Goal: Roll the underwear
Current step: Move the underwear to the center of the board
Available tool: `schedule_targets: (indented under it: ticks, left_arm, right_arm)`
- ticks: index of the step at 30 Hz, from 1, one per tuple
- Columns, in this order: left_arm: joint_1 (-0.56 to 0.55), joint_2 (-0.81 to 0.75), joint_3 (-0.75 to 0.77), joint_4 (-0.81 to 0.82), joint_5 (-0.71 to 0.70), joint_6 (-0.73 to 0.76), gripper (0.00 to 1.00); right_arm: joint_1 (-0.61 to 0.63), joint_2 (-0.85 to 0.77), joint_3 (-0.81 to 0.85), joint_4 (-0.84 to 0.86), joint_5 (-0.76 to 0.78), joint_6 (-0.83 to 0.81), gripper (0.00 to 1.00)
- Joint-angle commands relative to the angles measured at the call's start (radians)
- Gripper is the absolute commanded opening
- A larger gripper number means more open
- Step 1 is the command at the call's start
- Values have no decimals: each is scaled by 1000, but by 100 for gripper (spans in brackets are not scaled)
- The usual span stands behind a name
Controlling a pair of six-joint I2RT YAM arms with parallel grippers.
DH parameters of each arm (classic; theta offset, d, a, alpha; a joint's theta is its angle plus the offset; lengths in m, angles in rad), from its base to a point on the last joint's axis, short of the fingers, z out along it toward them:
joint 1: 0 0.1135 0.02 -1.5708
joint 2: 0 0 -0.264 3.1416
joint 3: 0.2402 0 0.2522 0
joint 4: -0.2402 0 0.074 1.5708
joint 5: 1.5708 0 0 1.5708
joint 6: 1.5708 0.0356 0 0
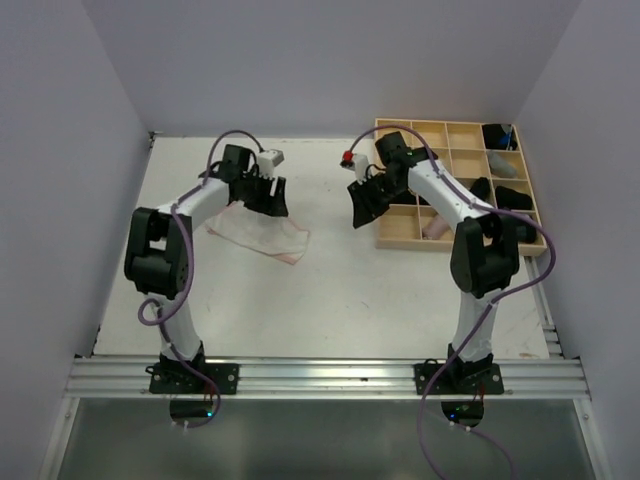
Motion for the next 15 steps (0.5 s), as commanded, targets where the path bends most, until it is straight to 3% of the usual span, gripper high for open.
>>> schedule_targets:
  ticks: [1,4,9,15]
  left_arm:
    - [98,-193,-22,92,58,51,70]
    - [211,-282,-73,53,98,121,69]
    - [378,-301,-146,-99,100,291,58]
    - [472,-266,-205,-72,17,259,39]
  right_arm:
    - [60,-16,-16,15,-15,-44,30]
    - [152,-47,-71,75,53,-62,29]
    - [316,-35,-125,185,177,-82,26]
    - [416,53,-97,272,290,-108,22]
